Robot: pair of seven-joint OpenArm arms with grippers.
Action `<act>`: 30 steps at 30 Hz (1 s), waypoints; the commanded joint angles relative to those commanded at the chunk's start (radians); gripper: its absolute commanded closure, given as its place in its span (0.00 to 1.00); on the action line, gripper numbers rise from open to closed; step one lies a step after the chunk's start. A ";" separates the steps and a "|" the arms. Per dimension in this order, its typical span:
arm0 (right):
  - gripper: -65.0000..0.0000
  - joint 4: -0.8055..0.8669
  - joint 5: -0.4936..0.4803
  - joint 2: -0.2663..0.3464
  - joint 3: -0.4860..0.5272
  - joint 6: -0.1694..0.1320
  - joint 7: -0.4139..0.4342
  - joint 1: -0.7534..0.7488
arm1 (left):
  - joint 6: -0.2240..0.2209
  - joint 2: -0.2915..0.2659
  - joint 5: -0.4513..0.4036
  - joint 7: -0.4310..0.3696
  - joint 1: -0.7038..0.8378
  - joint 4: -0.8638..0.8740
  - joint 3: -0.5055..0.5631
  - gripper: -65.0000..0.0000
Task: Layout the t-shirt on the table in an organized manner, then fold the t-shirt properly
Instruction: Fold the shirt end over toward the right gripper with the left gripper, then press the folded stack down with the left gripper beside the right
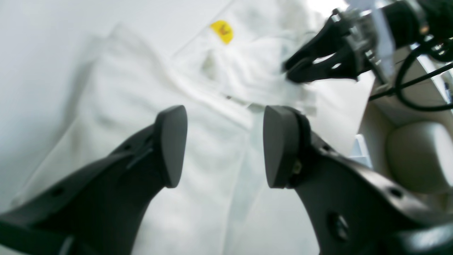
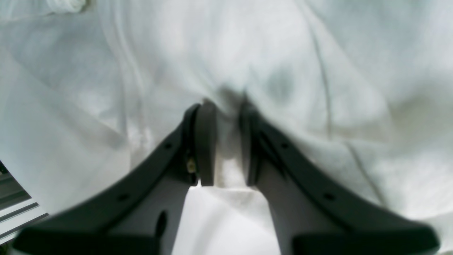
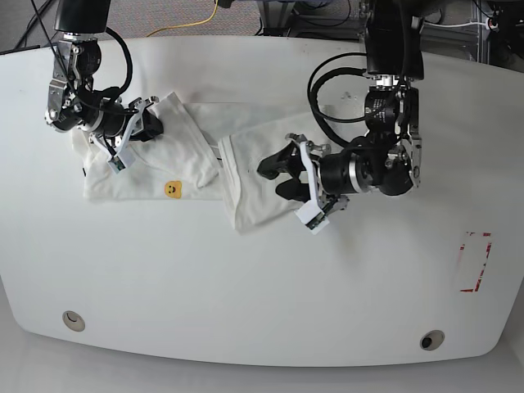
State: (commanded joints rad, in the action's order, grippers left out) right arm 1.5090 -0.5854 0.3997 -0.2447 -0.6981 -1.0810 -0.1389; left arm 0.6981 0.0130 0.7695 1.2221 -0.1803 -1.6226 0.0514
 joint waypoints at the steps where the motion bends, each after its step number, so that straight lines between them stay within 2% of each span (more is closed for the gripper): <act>1: 0.80 0.000 0.000 0.000 0.000 0.000 0.000 0.000 | 0.000 0.011 -0.009 0.000 0.000 0.000 0.000 0.49; 4: 0.80 0.000 0.000 0.000 0.000 0.000 0.000 0.000 | -0.025 0.029 -0.044 -0.002 -0.002 0.000 0.017 0.49; 9: 0.80 0.000 0.000 -0.002 0.000 0.000 0.000 0.000 | -0.030 0.032 -0.089 -0.005 -0.005 0.000 0.044 0.49; 13: 0.80 0.000 0.000 -0.026 0.000 0.000 0.000 0.003 | -0.030 0.021 -0.107 -0.006 -0.005 0.002 0.124 0.49; 16: 0.80 0.000 0.000 -0.031 0.000 0.000 0.000 0.003 | -0.031 -0.009 -0.157 -0.028 -0.005 0.003 0.207 0.49; 23: 0.80 0.000 0.000 -0.034 0.000 0.000 0.000 0.003 | -0.031 -0.084 -0.404 -0.092 -0.005 0.029 0.387 0.49; 27: 0.80 0.000 0.000 -0.038 0.000 0.000 0.000 0.002 | -0.033 -0.135 -0.509 -0.097 -0.005 0.054 0.433 0.49; 30: 0.80 0.000 0.000 -0.044 0.000 0.000 0.000 0.002 | -0.068 -0.169 -0.597 -0.097 -0.005 0.066 0.440 0.49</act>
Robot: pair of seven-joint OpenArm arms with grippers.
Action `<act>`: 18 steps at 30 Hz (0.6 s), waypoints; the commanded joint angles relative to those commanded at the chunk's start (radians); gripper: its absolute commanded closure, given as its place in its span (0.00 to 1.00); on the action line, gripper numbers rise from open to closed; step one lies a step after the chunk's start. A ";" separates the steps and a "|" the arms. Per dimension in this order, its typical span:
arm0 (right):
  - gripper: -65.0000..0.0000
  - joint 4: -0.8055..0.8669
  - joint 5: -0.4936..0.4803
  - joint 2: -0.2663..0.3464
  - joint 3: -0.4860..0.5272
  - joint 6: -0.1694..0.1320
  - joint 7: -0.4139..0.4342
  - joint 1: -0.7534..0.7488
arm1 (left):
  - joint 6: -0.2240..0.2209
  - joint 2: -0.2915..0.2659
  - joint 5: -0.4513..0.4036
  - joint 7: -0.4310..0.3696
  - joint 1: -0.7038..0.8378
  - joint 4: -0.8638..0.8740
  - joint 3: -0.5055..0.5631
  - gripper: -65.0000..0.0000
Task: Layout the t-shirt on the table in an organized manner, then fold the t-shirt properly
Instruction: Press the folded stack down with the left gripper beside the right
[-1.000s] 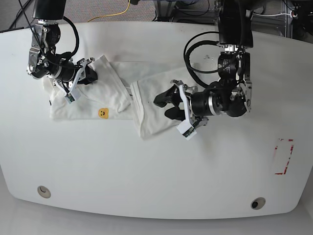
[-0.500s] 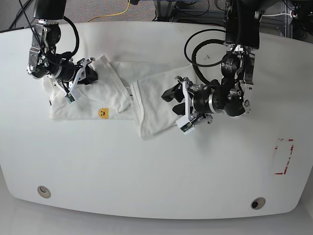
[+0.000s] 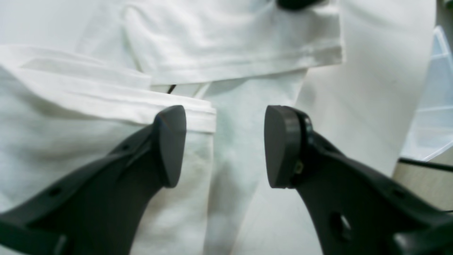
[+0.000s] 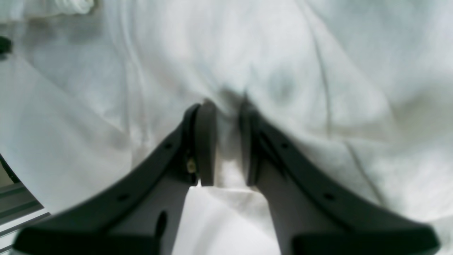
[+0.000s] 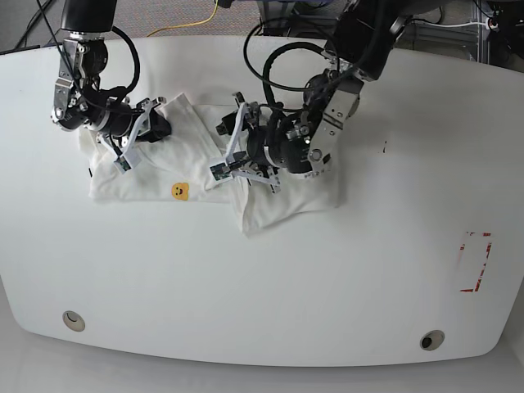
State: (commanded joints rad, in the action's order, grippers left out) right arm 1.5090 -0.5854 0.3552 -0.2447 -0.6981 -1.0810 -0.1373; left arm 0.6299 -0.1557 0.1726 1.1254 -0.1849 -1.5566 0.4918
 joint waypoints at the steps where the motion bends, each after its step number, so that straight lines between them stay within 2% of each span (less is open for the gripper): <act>1: 0.80 0.000 0.000 0.000 0.000 0.000 0.000 0.000 | -0.017 -0.001 -0.031 -0.002 0.000 0.002 0.002 0.49; 4: 0.80 0.000 0.000 0.000 0.000 0.000 0.000 -0.002 | -0.048 -0.001 -0.081 -0.003 0.000 0.006 0.003 0.49; 11: 0.80 0.000 0.000 0.000 0.000 0.000 0.000 -0.003 | -0.114 -0.001 -0.100 -0.005 0.000 0.008 0.003 0.49; 18: 0.80 0.000 0.000 -0.002 0.000 0.000 0.000 0.000 | -0.124 -0.001 -0.097 -0.005 -0.031 0.063 0.025 0.49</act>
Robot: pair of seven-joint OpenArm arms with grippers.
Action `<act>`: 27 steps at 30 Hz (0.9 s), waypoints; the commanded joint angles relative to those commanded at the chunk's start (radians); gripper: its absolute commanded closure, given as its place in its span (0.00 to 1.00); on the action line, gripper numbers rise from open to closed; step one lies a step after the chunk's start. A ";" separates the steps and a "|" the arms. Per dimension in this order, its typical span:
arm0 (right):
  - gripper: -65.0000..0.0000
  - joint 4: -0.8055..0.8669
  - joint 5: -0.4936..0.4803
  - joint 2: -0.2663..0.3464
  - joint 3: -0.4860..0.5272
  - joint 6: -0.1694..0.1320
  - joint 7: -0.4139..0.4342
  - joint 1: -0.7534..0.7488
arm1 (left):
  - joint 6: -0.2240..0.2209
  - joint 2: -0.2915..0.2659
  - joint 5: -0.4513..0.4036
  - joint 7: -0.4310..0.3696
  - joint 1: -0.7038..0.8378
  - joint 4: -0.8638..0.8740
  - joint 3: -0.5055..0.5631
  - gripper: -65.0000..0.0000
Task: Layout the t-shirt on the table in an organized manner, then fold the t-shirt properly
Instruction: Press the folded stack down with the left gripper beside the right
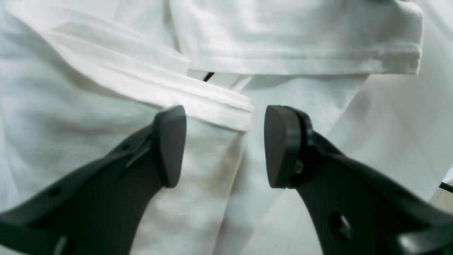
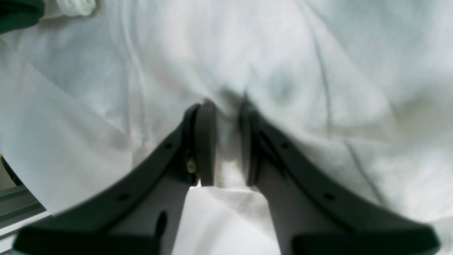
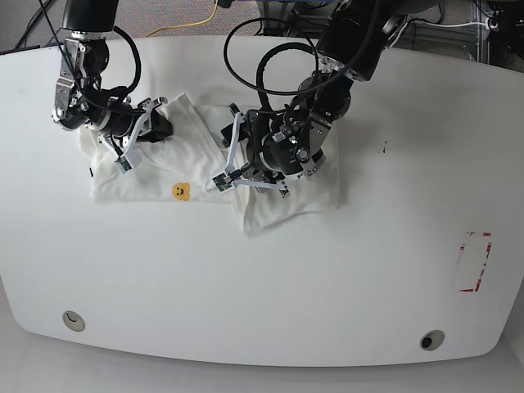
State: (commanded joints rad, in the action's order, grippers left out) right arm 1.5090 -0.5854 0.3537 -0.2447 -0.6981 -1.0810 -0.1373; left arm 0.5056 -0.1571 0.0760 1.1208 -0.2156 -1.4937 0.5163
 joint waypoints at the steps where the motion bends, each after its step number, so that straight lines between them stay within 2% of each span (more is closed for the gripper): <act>1: 0.80 0.000 0.000 0.000 0.000 0.000 0.000 0.002 | 0.000 0.000 0.000 0.000 -0.005 0.011 0.008 0.49; 6: 0.80 0.000 0.000 -0.002 0.000 0.000 0.000 0.003 | -0.005 0.000 -0.003 -0.021 -0.015 0.061 0.028 0.49; 12: 0.80 0.000 0.000 -0.002 0.000 0.000 0.000 0.003 | -0.078 0.000 -0.005 -0.041 -0.015 0.068 0.032 0.49; 23: 0.80 0.000 0.000 -0.002 0.000 0.000 0.000 0.002 | -0.084 0.000 -0.005 -0.044 -0.018 0.066 0.032 0.50; 27: 0.80 0.000 0.000 -0.002 0.000 0.000 0.000 0.002 | -0.084 0.000 -0.040 -0.054 -0.018 0.066 0.032 0.50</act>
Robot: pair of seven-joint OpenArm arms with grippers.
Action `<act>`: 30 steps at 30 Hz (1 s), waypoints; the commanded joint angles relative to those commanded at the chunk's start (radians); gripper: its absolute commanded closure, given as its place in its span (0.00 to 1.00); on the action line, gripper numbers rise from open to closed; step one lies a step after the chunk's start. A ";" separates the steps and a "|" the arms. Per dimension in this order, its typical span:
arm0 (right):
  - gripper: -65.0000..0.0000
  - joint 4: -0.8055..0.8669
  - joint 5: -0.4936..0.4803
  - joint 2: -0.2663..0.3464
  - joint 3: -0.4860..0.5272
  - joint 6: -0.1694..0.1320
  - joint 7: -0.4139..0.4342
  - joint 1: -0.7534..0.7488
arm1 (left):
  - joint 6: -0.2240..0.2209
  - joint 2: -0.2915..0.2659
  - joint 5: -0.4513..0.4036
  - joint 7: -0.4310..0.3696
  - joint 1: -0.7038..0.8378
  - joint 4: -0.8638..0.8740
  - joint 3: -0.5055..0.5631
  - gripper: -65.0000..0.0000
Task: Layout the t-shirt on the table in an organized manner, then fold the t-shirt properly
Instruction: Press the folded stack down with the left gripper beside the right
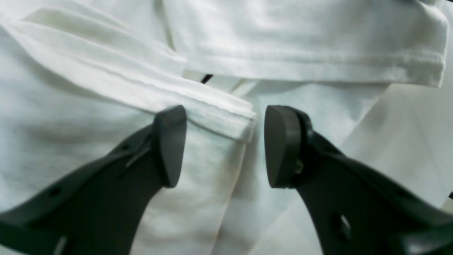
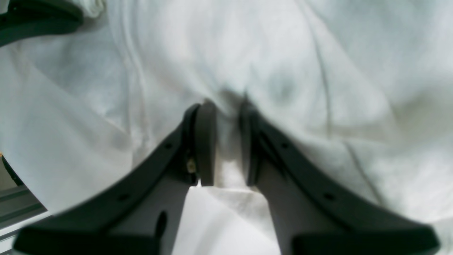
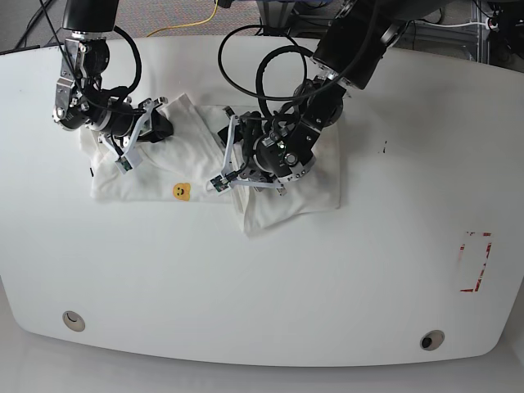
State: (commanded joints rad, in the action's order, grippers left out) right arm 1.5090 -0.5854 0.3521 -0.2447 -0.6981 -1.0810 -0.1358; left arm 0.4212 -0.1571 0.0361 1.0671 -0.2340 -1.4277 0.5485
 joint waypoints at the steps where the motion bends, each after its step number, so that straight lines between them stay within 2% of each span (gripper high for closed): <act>1: 0.80 0.000 0.000 0.000 0.000 0.000 0.000 0.000 | 0.000 0.000 -0.021 -0.003 0.000 0.000 0.000 0.50; 7: 0.80 0.000 0.000 0.000 0.000 0.000 0.000 0.000 | 0.000 0.000 -0.117 -0.003 0.003 0.002 0.000 0.50; 19: 0.80 0.000 0.000 0.000 0.000 0.000 0.000 0.000 | 0.003 0.000 -0.118 -0.003 0.006 0.002 0.000 0.51; 22: 0.80 0.000 0.000 0.000 0.000 0.000 0.000 0.000 | 0.005 0.000 -0.117 -0.003 0.006 0.002 0.000 0.62; 23: 0.80 0.000 0.000 0.000 0.000 0.000 0.000 0.000 | 0.005 0.000 -0.117 -0.003 0.006 0.002 0.000 0.72; 26: 0.80 0.000 0.000 0.000 0.000 0.000 0.000 0.000 | 0.005 0.000 -0.115 -0.003 0.008 0.003 0.000 0.87; 30: 0.80 0.000 0.000 0.000 0.000 0.000 0.000 -0.002 | 0.005 0.000 -0.115 -0.003 0.008 0.003 0.000 0.96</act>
State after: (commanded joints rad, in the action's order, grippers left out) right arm 1.5090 -0.5854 0.3521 -0.2447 -0.6981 -1.0810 -0.1373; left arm 0.4258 -0.1571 -0.0790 1.0641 -0.2263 -1.4246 0.5485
